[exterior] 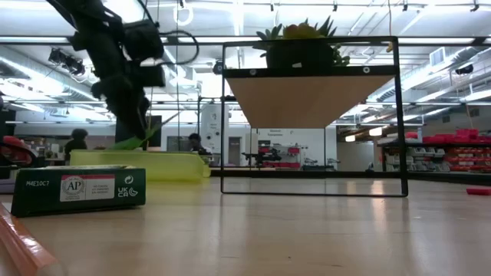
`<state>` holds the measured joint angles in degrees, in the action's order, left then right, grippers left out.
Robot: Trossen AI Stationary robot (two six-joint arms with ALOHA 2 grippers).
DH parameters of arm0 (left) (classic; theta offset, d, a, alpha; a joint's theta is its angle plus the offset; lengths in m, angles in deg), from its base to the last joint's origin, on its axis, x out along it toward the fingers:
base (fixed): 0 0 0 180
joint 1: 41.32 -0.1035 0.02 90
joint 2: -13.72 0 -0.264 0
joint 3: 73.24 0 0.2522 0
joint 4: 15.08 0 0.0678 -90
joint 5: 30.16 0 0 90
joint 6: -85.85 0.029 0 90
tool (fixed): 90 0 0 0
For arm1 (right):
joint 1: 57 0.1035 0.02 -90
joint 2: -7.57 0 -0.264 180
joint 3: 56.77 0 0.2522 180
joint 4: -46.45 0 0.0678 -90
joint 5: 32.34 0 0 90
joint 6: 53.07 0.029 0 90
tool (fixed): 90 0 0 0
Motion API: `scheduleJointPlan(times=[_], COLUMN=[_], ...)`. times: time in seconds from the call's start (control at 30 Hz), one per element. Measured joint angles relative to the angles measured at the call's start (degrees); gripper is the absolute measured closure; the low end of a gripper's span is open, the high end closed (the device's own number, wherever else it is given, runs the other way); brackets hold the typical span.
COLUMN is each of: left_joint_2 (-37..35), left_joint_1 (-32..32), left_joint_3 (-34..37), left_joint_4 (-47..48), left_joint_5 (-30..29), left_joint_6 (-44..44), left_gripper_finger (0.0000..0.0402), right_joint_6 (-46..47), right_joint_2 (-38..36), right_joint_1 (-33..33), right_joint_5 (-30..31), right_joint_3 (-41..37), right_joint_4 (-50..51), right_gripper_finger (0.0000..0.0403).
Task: Pack school essentials
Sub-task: Put the green scissors into the yellow supply box, then put the yellow crayon box into the yellow supply box
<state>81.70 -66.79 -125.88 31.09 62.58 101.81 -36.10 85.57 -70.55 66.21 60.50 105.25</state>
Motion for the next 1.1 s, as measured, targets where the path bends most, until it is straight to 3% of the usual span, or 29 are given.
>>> scheduleJointPlan(times=[0.17,0.67,0.93,1.1], left_joint_2=[3.96,11.76,11.78,9.59], left_joint_1=[1.62,4.92,5.49,5.48], left_joint_3=[0.0,0.0,-0.07,-0.13], left_joint_4=[0.54,-0.21,-0.85,-0.57], left_joint_5=[-5.34,-12.45,-12.68,-10.2], left_joint_6=[0.45,2.73,2.63,-0.32], left_gripper_finger=[0.0263,0.0238,0.0188,0.0186], right_joint_6=[0.16,0.6,0.41,0.39], right_joint_2=[0.0,0.0,0.0,0.0], right_joint_1=[0.75,1.1,1.1,1.08], right_joint_5=[-0.04,-0.02,-0.02,-0.02], right_joint_3=[0.0,0.0,0.0,0.0], right_joint_4=[-0.07,-0.26,-0.2,-0.17], right_gripper_finger=[0.0211,0.0212,0.0212,0.0212])
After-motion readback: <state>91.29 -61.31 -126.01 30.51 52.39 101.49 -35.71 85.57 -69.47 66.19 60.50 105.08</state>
